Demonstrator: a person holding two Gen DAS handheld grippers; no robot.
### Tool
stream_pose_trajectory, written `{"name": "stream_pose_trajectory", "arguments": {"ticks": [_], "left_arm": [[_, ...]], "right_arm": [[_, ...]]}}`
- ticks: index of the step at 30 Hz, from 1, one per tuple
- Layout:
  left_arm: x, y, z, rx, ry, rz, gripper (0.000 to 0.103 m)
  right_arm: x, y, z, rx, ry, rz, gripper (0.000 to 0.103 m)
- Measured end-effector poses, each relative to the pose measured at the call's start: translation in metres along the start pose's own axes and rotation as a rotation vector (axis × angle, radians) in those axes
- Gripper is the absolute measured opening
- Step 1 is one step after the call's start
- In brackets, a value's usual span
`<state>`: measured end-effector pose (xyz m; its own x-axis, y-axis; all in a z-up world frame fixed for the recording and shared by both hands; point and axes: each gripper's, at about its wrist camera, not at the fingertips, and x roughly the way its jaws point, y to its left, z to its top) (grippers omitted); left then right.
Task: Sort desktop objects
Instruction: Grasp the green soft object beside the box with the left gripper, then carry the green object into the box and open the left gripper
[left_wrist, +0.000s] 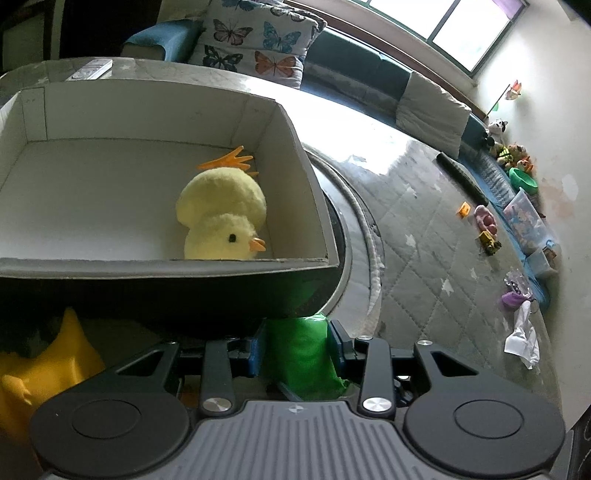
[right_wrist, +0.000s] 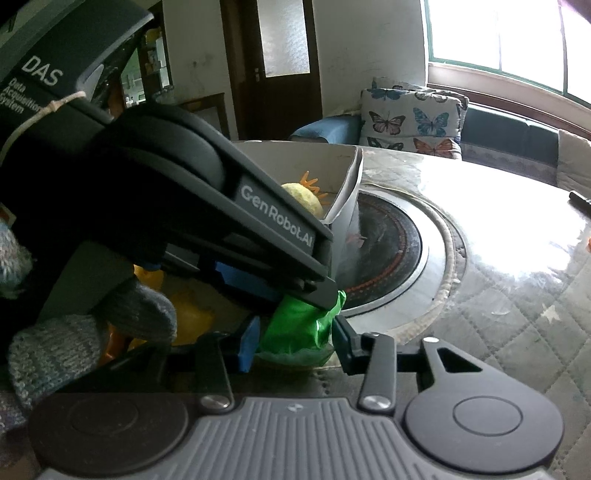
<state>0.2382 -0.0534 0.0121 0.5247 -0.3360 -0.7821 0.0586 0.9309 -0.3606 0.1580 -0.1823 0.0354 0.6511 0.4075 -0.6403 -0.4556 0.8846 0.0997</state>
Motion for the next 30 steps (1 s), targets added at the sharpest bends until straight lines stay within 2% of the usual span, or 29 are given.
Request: {"name": "stream_pose_trajectory", "arguments": {"ticks": [19, 23, 30], "left_arm": [[-0.005, -0.010, -0.008, 0.015, 0.008, 0.018, 0.039], [-0.016, -0.015, -0.011, 0.034, -0.011, 0.019, 0.037], [-0.050, -0.019, -0.003, 0.042, -0.093, -0.007, 0.036]], "right_arm": [[-0.006, 0.001, 0.002, 0.006, -0.002, 0.005, 0.040], [-0.014, 0.004, 0.003, -0.002, -0.018, -0.004, 0.034], [-0.034, 0.016, 0.019, -0.048, -0.092, -0.021, 0.033]]}}
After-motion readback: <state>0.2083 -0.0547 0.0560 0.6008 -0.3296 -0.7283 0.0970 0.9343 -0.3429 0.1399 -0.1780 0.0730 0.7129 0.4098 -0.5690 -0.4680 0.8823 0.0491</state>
